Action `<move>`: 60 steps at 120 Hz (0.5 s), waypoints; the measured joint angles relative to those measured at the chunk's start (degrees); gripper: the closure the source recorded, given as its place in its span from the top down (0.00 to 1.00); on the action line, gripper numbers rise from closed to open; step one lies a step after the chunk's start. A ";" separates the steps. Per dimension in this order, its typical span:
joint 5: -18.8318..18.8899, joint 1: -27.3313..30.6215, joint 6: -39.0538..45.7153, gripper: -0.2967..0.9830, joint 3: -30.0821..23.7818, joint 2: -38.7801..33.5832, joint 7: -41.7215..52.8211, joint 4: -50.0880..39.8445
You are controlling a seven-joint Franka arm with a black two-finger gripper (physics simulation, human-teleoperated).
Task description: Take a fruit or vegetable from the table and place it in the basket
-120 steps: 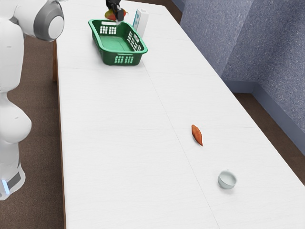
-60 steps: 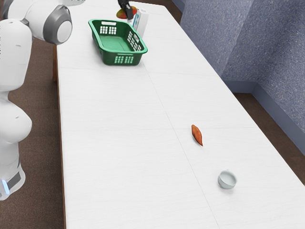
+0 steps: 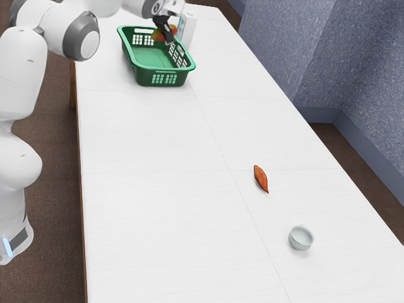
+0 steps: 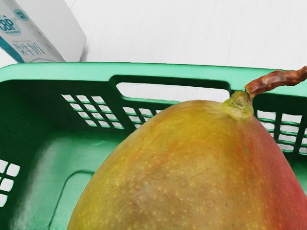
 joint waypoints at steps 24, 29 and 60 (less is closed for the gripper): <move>-3.82 -0.72 -0.44 0.67 1.43 -0.96 4.15 -0.35; -4.18 -0.90 -0.51 0.70 1.48 -1.25 4.94 -0.38; -7.46 -16.80 -8.42 0.76 1.51 -23.53 -4.95 -13.90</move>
